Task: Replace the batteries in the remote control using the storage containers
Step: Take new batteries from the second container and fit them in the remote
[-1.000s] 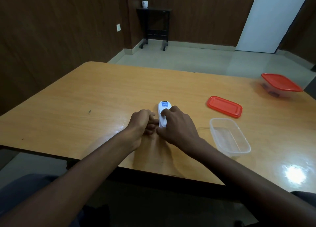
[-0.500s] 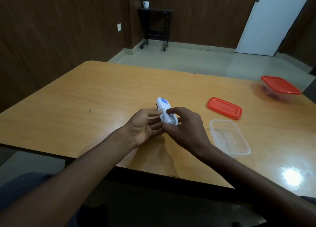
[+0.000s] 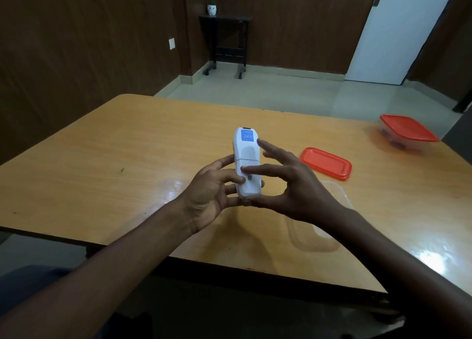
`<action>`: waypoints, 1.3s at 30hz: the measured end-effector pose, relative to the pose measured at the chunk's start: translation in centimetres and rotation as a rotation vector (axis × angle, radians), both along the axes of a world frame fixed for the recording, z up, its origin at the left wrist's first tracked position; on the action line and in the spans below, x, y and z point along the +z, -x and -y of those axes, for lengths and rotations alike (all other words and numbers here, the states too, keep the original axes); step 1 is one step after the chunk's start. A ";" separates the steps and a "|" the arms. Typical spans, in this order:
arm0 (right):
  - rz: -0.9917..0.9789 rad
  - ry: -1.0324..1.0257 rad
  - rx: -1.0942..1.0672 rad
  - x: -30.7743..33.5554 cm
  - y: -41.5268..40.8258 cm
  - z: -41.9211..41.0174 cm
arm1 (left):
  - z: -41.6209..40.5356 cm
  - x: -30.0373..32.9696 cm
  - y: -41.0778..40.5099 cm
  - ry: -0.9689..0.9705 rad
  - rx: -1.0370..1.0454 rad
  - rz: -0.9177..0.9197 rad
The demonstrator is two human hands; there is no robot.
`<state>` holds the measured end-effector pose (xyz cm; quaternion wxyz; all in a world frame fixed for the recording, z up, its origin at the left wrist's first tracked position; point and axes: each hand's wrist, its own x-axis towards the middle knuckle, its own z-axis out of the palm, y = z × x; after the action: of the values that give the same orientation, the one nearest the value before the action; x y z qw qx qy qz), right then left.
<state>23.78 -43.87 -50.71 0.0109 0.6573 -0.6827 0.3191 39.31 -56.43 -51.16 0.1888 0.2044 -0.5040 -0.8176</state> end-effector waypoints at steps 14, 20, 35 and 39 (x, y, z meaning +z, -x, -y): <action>-0.283 -0.142 -0.105 1.2 0.6 -0.7 | -1.1 -0.1 -0.4 0.255 -0.135 0.106; -0.288 -0.046 -0.149 2.0 -0.2 -0.4 | -0.9 0.3 -0.4 0.165 -0.090 0.044; 0.720 -0.131 0.019 0.5 -0.1 0.8 | -0.1 0.0 -0.2 0.059 0.178 -0.032; 0.633 -0.110 -0.011 0.2 0.0 0.9 | 0.1 0.0 -0.3 0.100 0.185 -0.020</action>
<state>23.73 -44.72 -50.51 -0.2358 0.5212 -0.6719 0.4705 39.57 -56.53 -51.15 0.2784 0.2322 -0.5211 -0.7726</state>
